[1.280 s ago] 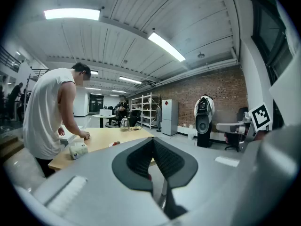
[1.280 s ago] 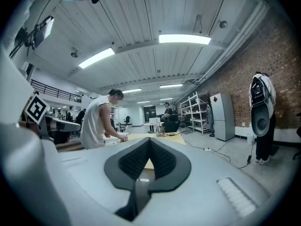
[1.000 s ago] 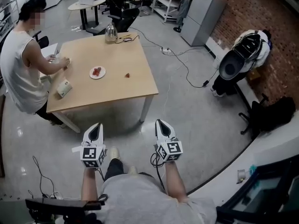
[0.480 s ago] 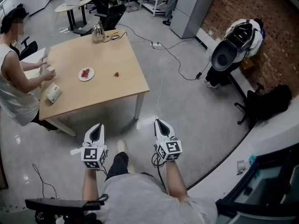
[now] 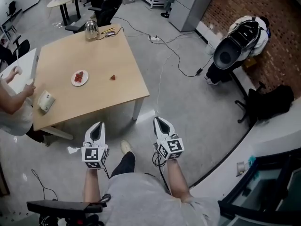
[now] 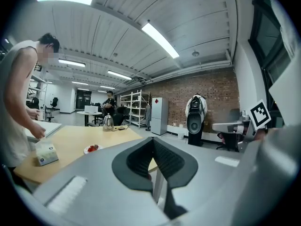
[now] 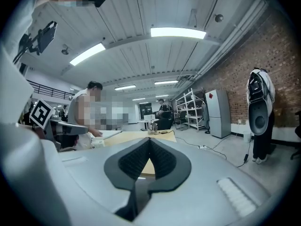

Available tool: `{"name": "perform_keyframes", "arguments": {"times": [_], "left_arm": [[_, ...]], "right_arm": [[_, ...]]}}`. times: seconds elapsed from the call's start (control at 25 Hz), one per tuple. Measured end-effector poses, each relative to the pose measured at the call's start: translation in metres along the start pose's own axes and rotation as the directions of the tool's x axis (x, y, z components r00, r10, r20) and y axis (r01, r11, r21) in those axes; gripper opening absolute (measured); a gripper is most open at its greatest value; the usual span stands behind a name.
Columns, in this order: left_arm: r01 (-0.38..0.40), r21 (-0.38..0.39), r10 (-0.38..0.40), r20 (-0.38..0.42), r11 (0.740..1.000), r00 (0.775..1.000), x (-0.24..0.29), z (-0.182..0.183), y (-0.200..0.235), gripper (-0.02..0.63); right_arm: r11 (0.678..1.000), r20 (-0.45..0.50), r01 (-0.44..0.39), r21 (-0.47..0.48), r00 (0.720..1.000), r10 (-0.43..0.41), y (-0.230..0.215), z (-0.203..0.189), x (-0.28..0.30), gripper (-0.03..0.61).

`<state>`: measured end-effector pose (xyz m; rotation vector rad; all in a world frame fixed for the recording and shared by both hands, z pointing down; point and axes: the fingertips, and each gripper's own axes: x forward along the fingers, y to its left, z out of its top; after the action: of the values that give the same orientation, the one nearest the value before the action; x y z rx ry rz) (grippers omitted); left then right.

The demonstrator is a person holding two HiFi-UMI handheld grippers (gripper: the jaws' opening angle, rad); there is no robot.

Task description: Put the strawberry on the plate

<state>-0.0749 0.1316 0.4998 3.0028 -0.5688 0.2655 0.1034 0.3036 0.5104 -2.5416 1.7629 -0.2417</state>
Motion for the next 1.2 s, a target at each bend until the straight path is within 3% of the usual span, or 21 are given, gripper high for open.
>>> {"name": "perform_keyframes", "arguments": {"times": [0.64,1.2], "left_arm": [[-0.072,-0.067,0.07,-0.04,0.995,0.997,0.108,0.009,0.066,0.02],[-0.174,-0.112,0.167,-0.062,0.978,0.984,0.129,0.001,0.116,0.02]], "right_arm": [[0.988,-0.072,-0.147,-0.051,0.987,0.143,-0.021,0.021,0.165,0.006],[0.967,-0.127,-0.241,-0.076,0.965,0.231,-0.009,0.013,0.239,0.006]]}}
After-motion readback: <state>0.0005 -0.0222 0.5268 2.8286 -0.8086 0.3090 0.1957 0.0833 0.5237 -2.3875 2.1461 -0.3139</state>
